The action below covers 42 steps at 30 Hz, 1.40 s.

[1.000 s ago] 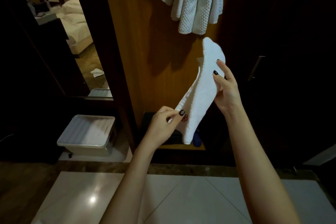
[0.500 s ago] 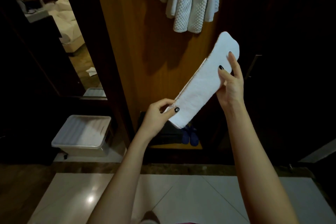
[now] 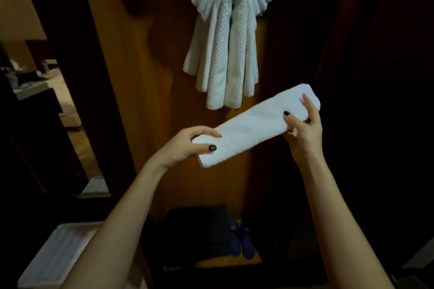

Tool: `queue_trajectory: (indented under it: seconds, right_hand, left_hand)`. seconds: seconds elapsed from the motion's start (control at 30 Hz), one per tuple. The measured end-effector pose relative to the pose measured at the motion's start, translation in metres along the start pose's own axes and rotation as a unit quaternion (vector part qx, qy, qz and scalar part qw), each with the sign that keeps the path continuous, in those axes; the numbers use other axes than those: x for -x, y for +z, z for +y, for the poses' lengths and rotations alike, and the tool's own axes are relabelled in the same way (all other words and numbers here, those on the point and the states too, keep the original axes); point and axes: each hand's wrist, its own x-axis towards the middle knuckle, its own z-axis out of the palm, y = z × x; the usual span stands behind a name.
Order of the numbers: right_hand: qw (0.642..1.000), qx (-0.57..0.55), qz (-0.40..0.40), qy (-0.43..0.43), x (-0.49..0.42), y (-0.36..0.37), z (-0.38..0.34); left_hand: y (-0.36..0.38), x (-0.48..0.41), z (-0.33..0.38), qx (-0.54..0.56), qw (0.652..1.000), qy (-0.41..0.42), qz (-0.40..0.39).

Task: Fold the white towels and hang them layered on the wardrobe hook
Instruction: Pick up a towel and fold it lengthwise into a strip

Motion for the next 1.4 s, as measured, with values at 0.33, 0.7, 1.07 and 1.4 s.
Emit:
queue_trajectory:
  seconds: [0.33, 0.7, 1.07, 1.4]
  right_hand:
    - [0.994, 0.025, -0.062, -0.091, -0.126, 0.078, -0.056]
    - [0.958, 0.012, -0.132, -0.254, -0.236, 0.158, -0.126]
    - [0.954, 0.02, -0.208, -0.217, -0.303, 0.166, -0.172]
    - [0.948, 0.06, -0.234, -0.206, -0.349, 0.193, -0.204]
  left_hand:
    - [-0.127, -0.132, 0.064, 0.009, 0.98, 0.153, 0.125]
    - [-0.214, -0.24, 0.137, 0.059, 0.941, 0.235, 0.235]
    - [-0.251, -0.284, 0.17, 0.13, 0.929, 0.281, 0.204]
    - [-0.285, -0.32, 0.212, 0.078, 0.915, 0.313, 0.244]
